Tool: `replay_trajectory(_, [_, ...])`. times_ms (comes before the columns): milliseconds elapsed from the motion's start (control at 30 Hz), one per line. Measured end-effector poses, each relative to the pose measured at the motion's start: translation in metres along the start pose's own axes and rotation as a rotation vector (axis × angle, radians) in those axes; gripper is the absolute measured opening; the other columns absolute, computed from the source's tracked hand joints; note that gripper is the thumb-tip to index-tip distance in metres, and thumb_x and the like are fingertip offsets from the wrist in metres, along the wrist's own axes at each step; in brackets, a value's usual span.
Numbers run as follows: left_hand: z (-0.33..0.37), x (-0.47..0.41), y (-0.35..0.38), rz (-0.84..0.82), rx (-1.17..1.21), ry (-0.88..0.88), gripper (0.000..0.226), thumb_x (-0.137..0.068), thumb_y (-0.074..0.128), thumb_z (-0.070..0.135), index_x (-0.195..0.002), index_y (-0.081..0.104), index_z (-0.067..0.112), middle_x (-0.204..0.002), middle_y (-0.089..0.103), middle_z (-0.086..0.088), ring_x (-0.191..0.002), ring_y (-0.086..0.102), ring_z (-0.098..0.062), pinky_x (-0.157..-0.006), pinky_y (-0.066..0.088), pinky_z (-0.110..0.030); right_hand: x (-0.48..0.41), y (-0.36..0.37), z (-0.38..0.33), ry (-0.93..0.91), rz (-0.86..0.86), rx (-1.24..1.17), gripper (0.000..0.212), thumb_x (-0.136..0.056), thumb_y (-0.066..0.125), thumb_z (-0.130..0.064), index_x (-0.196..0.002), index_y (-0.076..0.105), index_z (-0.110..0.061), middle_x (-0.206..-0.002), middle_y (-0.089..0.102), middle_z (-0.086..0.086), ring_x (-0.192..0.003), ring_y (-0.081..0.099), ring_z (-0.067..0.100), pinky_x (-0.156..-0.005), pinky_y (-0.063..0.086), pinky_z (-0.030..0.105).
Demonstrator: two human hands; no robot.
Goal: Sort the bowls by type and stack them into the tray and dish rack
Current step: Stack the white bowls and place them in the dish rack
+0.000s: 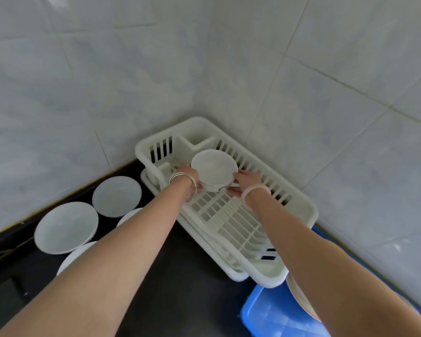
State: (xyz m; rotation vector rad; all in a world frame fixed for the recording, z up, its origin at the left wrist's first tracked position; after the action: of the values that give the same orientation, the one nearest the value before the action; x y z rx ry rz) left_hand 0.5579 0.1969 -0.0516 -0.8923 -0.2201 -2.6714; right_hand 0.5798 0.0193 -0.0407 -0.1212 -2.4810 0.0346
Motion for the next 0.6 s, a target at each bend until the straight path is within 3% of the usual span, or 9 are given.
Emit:
replay_trajectory(67, [-0.002, -0.010, 0.000, 0.011, -0.005, -0.005, 0.042, -0.093, 0.028, -0.003, -0.128, 0.048, 0.008, -0.133, 0.048, -0.021, -0.114, 0.052, -0.039, -0.070, 0.049, -0.040, -0.011, 0.001, 0.003, 0.004, 0.009, -0.002, 0.036, -0.094, 0.049, -0.006, -0.130, 0.051, -0.009, -0.130, 0.055, 0.015, -0.088, 0.062, 0.031, -0.058, 0.054, 0.032])
replay_trajectory(167, [-0.003, -0.020, 0.004, 0.003, -0.006, 0.014, 0.043, -0.093, 0.029, -0.002, -0.131, 0.045, 0.010, -0.135, 0.047, -0.020, -0.118, 0.050, -0.039, -0.070, 0.049, -0.040, -0.024, 0.002, 0.008, -0.004, 0.018, -0.004, 0.036, -0.095, 0.047, -0.006, -0.130, 0.050, -0.010, -0.132, 0.053, 0.014, -0.100, 0.061, 0.033, -0.068, 0.055, 0.033])
replay_trajectory(300, [-0.003, -0.027, 0.009, -0.001, 0.016, 0.040, 0.044, -0.092, 0.029, -0.005, -0.129, 0.048, 0.011, -0.132, 0.050, -0.017, -0.102, 0.052, -0.035, -0.066, 0.051, -0.042, -0.033, 0.004, 0.012, -0.041, 0.026, -0.003, 0.037, -0.095, 0.046, -0.009, -0.132, 0.048, -0.008, -0.126, 0.053, 0.012, -0.106, 0.060, 0.034, -0.075, 0.053, 0.033])
replay_trajectory(367, [-0.004, -0.029, 0.009, 0.005, 0.016, 0.043, 0.045, -0.091, 0.029, -0.006, -0.127, 0.049, 0.011, -0.129, 0.052, -0.016, -0.094, 0.051, -0.032, -0.072, 0.051, -0.042, -0.035, 0.004, 0.015, -0.048, 0.017, -0.014, 0.037, -0.095, 0.048, -0.013, -0.132, 0.048, -0.009, -0.117, 0.052, 0.009, -0.107, 0.059, 0.034, -0.077, 0.053, 0.033])
replay_trajectory(533, [-0.008, -0.030, 0.005, 0.043, 0.062, 0.042, 0.054, -0.090, 0.029, -0.007, -0.137, 0.038, 0.019, -0.118, 0.047, -0.010, -0.086, 0.052, -0.029, -0.064, 0.049, -0.040, -0.034, 0.010, 0.020, -0.063, -0.039, -0.005, 0.039, -0.096, 0.047, -0.023, -0.134, 0.044, -0.017, -0.108, 0.049, 0.002, -0.108, 0.058, 0.030, -0.083, 0.053, 0.033])
replay_trajectory(600, [-0.009, -0.030, 0.004, 0.057, 0.019, 0.064, 0.055, -0.088, 0.030, -0.006, -0.136, 0.039, 0.017, -0.122, 0.049, -0.013, -0.088, 0.052, -0.030, -0.071, 0.053, -0.043, -0.033, 0.012, 0.022, -0.064, -0.057, 0.063, 0.041, -0.096, 0.044, -0.027, -0.137, 0.040, -0.021, -0.102, 0.050, -0.002, -0.107, 0.058, 0.028, -0.084, 0.050, 0.035])
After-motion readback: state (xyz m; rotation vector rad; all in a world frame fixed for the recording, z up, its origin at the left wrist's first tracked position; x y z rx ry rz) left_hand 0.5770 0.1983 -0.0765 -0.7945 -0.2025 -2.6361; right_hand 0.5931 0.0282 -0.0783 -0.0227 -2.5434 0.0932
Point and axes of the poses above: each hand's wrist, its own x-axis away from the middle knuckle, its own y-axis out of the palm, z = x × y, the point moved 10 cm from there along -x, towards the middle knuckle
